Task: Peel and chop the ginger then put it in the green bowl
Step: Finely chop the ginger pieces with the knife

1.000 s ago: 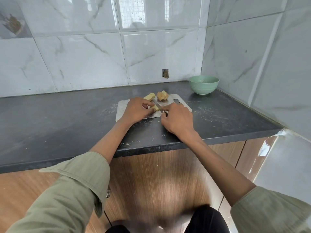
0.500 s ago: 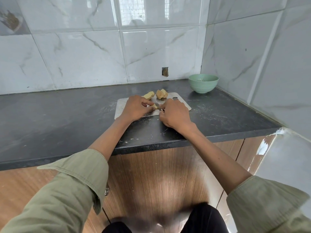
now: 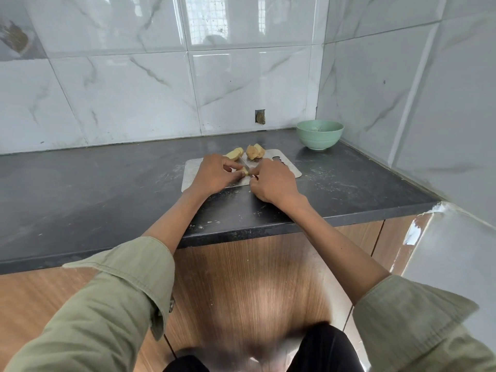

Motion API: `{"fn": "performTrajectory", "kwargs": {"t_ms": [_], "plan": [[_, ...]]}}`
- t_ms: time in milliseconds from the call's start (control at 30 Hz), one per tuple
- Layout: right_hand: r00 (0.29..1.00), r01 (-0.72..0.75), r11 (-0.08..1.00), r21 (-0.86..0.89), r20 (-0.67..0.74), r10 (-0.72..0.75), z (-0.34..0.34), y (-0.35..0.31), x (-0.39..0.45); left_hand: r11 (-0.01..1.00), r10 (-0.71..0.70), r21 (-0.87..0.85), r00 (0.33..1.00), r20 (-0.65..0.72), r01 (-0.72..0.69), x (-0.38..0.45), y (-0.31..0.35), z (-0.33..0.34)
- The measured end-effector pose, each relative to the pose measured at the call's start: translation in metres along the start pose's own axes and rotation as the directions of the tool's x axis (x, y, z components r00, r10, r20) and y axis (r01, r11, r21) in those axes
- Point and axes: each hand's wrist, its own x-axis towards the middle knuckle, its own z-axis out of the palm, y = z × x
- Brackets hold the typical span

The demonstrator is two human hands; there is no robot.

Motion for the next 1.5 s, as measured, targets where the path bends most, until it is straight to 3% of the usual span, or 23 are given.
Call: {"fn": "performTrajectory", "kwargs": {"t_ms": [333,600,967,1333,1500], "plan": [[0.999,-0.019,0.999,0.037,-0.041,0.021,0.008,0.007,0.004,1.0,-0.011,-0.005,1.0,-0.001,0.011,0.002,-0.002,0.0],[0.983,0.0,0.996,0.093,-0.181,0.017,0.015,0.014,0.002,0.999,-0.05,-0.017,0.999,-0.01,0.05,0.003,-0.003,-0.001],[0.992,0.027,0.999,-0.047,-0.119,-0.032,0.019,0.007,0.006,0.998,-0.013,-0.055,1.0,-0.028,0.011,0.006,-0.009,0.001],[0.999,-0.027,0.995,0.099,-0.039,0.031,0.013,0.005,0.006,0.997,-0.015,-0.077,0.999,-0.03,0.013,0.006,-0.009,0.001],[0.991,-0.047,0.986,0.161,-0.113,0.066,0.007,0.007,-0.007,0.998,-0.027,-0.064,0.999,-0.019,0.026,0.008,-0.013,0.0]]}}
